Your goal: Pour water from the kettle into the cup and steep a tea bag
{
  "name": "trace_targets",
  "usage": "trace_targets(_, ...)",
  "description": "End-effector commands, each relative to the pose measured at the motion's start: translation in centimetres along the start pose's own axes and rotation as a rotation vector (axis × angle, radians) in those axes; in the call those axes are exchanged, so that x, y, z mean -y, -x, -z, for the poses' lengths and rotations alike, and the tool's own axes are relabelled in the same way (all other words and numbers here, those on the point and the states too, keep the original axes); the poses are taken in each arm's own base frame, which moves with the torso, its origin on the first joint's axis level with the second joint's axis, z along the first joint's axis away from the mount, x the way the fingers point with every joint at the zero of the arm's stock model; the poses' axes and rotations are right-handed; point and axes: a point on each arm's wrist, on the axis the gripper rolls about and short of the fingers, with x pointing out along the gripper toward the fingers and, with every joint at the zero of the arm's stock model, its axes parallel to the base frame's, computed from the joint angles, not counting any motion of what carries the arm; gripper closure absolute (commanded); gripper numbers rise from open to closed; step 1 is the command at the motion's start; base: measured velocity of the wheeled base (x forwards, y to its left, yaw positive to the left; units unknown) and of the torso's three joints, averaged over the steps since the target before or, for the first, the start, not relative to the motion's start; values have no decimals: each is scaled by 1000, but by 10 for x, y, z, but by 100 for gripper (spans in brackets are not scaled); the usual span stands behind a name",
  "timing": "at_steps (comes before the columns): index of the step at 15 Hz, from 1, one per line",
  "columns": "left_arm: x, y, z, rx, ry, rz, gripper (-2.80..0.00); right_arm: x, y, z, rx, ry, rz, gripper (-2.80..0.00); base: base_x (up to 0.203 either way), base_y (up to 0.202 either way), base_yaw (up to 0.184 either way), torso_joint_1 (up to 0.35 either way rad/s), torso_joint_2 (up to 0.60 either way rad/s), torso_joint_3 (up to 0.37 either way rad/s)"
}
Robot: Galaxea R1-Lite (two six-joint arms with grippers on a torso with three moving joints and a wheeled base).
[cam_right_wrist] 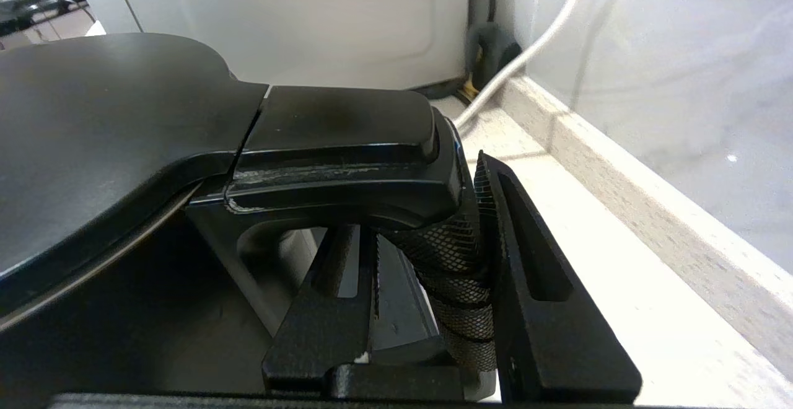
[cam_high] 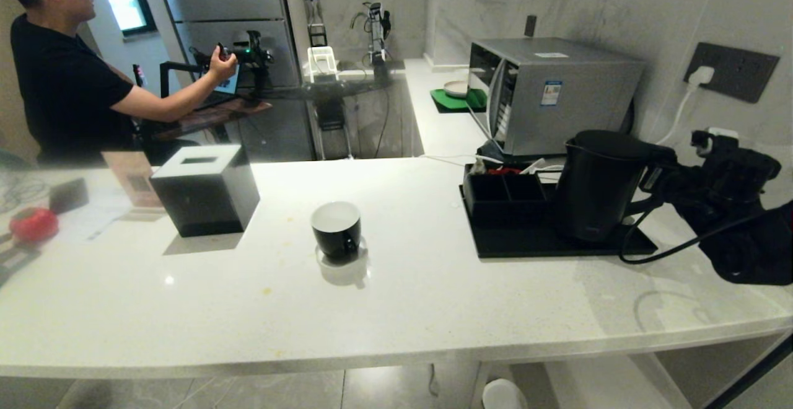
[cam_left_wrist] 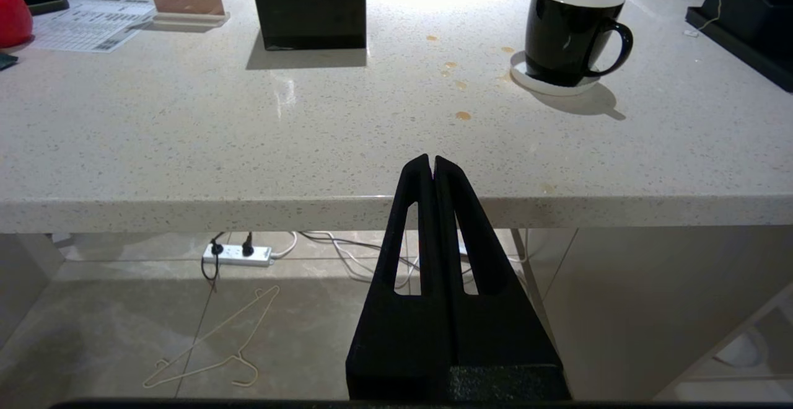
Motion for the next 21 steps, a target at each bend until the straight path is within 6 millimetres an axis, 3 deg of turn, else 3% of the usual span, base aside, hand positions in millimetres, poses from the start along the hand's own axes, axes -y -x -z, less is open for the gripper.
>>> trace_targets(1, 0, 0, 0, -1, 1, -1, 0, 5, 7, -8, 12, -1, 12, 0, 0, 0, 0, 0, 0, 0)
trace_targets(10, 0, 0, 0, -1, 1, -1, 0, 14, 46, -30, -3, 2, -12, 0, 0, 0, 0, 0, 0, 0)
trace_targets(18, 0, 0, 0, -1, 1, -1, 0, 11, 104, -48, -34, -1, -109, 0, 0, 0, 0, 0, 0, 0)
trace_targets(21, 0, 0, 0, -1, 1, -1, 0, 6, 109, -50, -19, -2, -156, 0, 0, 0, 0, 0, 0, 0)
